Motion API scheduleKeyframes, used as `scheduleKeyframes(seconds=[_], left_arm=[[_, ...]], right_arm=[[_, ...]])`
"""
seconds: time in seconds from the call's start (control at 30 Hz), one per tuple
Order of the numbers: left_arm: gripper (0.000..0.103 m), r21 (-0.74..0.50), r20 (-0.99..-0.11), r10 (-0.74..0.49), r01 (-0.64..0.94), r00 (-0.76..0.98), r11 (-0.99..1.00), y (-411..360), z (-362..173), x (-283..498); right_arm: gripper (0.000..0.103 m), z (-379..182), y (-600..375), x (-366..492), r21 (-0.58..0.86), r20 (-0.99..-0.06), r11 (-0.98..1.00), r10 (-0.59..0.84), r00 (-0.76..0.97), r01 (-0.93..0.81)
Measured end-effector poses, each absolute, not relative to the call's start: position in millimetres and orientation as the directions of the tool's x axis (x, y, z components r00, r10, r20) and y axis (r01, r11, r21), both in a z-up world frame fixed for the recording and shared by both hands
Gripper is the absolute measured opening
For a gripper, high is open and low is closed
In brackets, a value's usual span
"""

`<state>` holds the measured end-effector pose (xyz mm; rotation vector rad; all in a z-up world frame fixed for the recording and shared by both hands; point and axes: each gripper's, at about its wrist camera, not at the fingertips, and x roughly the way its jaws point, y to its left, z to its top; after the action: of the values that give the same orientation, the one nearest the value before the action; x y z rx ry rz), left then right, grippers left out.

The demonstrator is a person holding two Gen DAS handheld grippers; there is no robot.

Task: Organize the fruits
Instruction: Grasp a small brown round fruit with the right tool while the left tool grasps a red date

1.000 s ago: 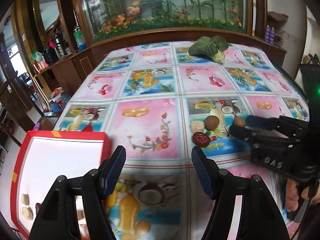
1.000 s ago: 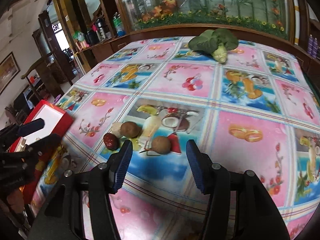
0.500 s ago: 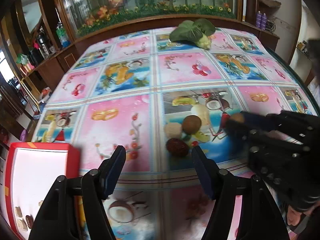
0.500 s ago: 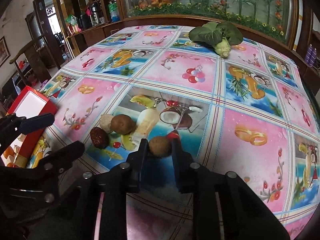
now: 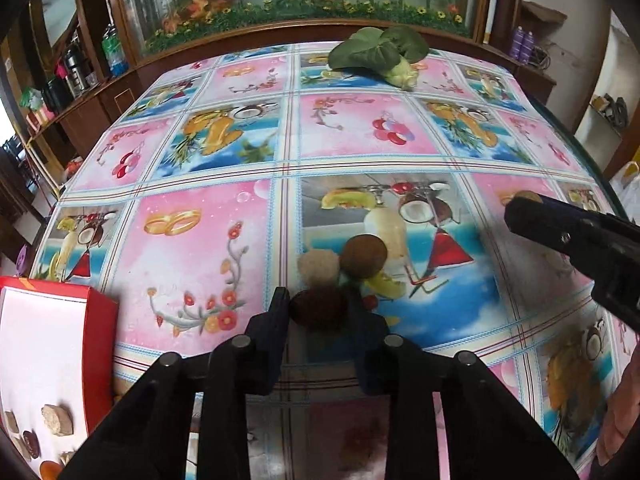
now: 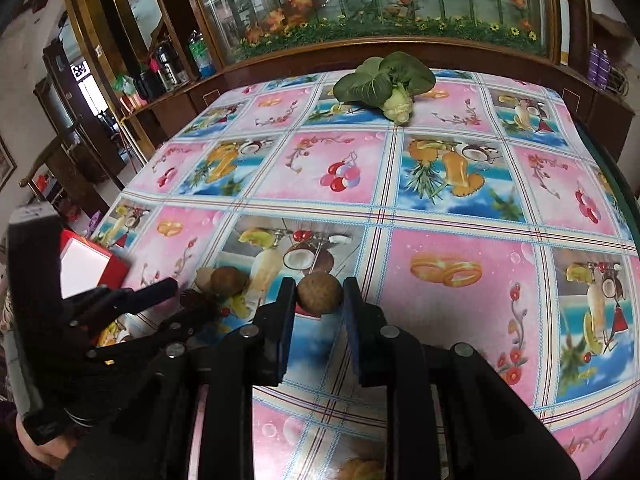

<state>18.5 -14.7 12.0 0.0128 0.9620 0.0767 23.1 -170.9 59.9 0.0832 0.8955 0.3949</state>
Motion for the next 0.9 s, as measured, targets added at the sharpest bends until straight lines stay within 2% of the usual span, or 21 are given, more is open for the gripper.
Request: scheduleKeyframes(seconds=[0.23, 0.43, 0.63, 0.9], left_arm=[[0.027, 0.042, -0.797, 0.071, -0.063, 0.599, 0.997, -17, 22, -1], [0.027, 0.087, -0.718, 0.129, -0.096, 0.684, 0.992, -16, 58, -44], [0.027, 0.138, -0.623, 0.207, -0.155, 0.754, 0.978, -11, 87, -77], [0.027, 0.129, -0.571, 0.233, -0.195, 0.787, 0.972, 2, 99, -99]], right_arm=[[0.026, 58, -176, 25, 0.283, -0.744, 0.916, 0.397, 0.537, -0.286], [0.026, 60, -174, 18, 0.336, -0.713, 0.889, 0.457, 0.532, -0.312], [0.026, 72, -158, -3, 0.352, -0.642, 0.853, 0.52, 0.564, -0.385], [0.026, 89, -142, -33, 0.364, -0.525, 0.807, 0.59, 0.613, -0.466]])
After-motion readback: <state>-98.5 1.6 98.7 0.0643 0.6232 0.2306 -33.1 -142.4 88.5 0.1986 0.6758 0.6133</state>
